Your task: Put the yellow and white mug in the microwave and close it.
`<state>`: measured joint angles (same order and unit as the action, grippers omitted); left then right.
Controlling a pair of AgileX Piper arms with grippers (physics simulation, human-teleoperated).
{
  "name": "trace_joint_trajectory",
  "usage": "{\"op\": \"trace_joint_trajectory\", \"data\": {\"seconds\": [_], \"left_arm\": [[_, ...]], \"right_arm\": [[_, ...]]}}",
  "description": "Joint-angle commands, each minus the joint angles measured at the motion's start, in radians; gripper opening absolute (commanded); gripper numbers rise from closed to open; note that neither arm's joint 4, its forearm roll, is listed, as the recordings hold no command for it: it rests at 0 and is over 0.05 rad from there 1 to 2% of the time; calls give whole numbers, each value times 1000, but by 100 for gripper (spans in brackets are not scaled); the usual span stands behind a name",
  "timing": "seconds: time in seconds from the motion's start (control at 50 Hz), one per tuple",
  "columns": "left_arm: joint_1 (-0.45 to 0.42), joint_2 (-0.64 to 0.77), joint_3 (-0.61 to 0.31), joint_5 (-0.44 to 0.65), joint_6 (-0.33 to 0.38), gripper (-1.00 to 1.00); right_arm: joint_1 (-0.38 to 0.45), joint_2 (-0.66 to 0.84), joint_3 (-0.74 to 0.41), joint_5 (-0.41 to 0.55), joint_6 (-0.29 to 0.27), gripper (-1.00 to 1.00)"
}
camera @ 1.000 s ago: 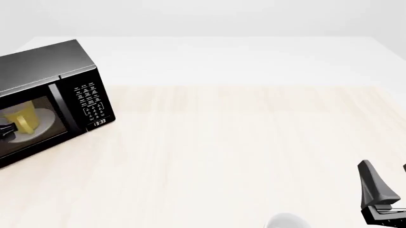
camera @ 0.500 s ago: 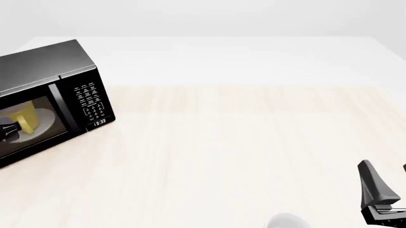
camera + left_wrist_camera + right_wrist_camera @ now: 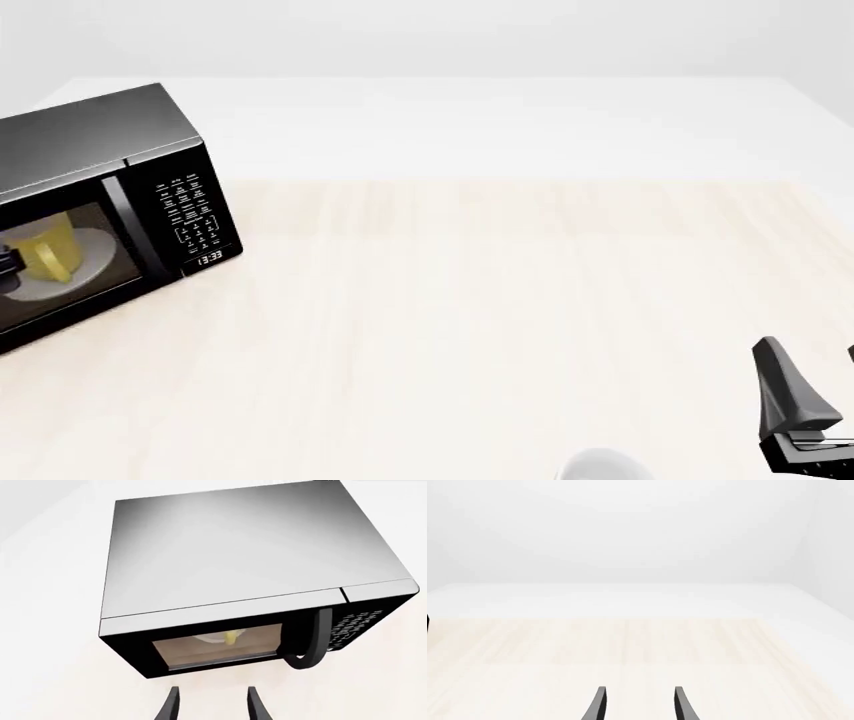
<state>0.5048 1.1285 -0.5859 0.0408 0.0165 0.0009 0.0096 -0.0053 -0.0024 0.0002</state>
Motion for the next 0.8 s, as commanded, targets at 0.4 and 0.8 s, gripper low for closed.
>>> {"op": "trace_joint_trajectory", "data": {"seconds": [0.4,0.8], "left_arm": [[-2,-297,8,201,-39,100],[-9,-444,-69,348,-89,100]], "right_arm": [[0,-2,1,0,0,100],[0,-2,1,0,0,100]]}}
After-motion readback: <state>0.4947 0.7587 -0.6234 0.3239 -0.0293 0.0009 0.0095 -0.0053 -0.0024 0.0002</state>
